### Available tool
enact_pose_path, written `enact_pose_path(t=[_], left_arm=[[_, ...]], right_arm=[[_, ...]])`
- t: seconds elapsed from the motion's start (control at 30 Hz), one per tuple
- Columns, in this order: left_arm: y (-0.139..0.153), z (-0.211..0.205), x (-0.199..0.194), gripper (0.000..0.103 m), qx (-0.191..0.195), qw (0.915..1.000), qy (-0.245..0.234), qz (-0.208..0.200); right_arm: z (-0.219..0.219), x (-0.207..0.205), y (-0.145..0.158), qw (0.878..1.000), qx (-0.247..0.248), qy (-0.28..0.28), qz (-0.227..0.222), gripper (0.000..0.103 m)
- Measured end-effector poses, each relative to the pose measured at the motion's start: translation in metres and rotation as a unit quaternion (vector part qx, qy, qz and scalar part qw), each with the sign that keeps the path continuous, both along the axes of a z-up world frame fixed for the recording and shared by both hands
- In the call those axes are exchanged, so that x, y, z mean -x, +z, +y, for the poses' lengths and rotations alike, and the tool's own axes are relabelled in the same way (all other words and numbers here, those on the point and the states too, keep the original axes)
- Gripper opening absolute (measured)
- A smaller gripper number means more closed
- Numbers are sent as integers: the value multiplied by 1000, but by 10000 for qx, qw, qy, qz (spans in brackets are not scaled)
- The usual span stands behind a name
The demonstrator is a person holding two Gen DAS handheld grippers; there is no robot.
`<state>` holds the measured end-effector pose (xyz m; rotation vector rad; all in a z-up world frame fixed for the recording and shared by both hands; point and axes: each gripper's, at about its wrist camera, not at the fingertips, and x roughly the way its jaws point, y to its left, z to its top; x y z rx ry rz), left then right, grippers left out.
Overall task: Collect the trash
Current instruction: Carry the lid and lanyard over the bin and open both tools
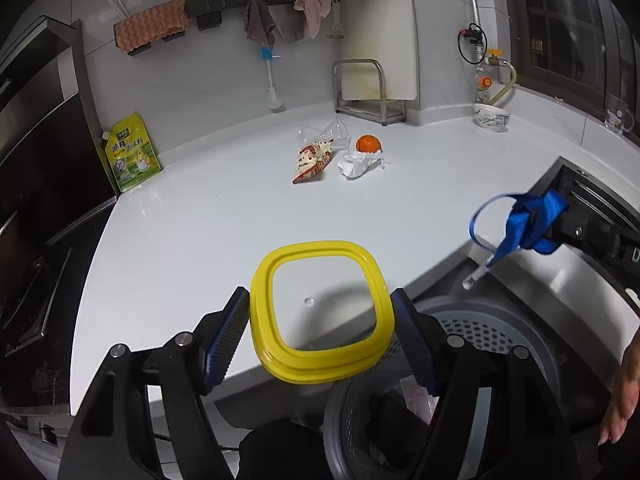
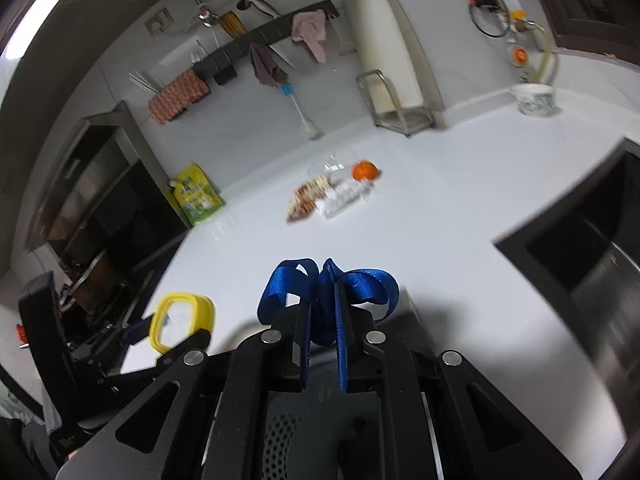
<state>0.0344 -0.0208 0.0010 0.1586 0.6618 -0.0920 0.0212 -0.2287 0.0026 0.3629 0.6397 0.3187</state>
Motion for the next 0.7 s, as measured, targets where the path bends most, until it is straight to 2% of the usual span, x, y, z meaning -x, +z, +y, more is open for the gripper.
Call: enact_pose_path(t=[0.23,0.37,0.5,0.7], left_arm=[[-21,6,26,70,16,9997,-214,96],[-31,5,34,70,99,9991,-349,223],[-40,0,39,70,108,9982,-496,332],[-49,-8,46,70,171,9966,-670,448]], right_arm=[[17,48,-30,9970,307,-413,580,10],[29,69,-38,9943,547,-542,739,10],[37,84,-45,9924,699,-629,797,10],[35,93,-66,9882,707,-759,1125,10]])
